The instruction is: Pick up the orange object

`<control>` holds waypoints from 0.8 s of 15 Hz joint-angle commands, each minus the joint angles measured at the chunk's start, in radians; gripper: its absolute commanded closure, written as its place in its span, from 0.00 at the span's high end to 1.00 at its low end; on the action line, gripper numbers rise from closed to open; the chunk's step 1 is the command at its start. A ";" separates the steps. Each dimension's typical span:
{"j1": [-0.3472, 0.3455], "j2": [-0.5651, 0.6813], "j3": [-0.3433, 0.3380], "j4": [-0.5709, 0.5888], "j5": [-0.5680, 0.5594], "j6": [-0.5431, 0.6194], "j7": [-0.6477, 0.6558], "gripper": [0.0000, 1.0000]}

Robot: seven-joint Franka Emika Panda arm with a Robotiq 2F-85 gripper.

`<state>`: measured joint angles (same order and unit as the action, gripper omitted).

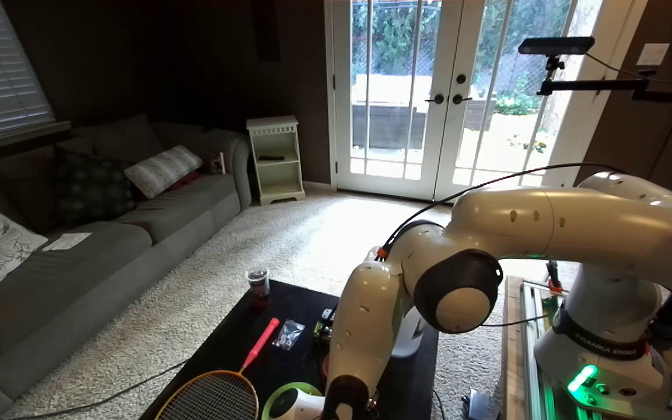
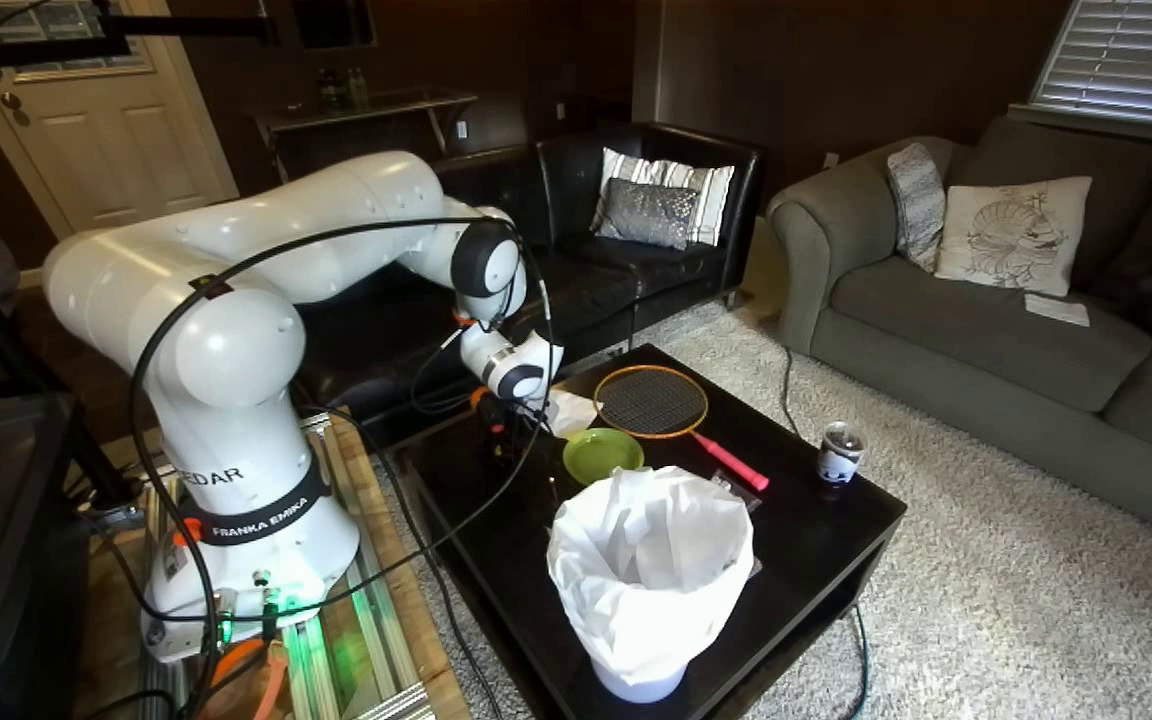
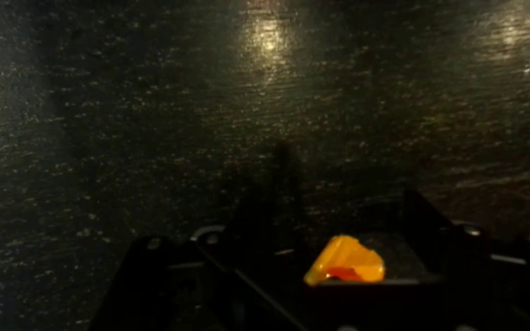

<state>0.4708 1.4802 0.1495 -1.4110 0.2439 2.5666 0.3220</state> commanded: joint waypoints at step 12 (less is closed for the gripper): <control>0.083 -0.004 -0.093 -0.021 -0.027 0.094 0.211 0.27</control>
<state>0.5349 1.4738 0.0750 -1.4123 0.2407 2.6364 0.4916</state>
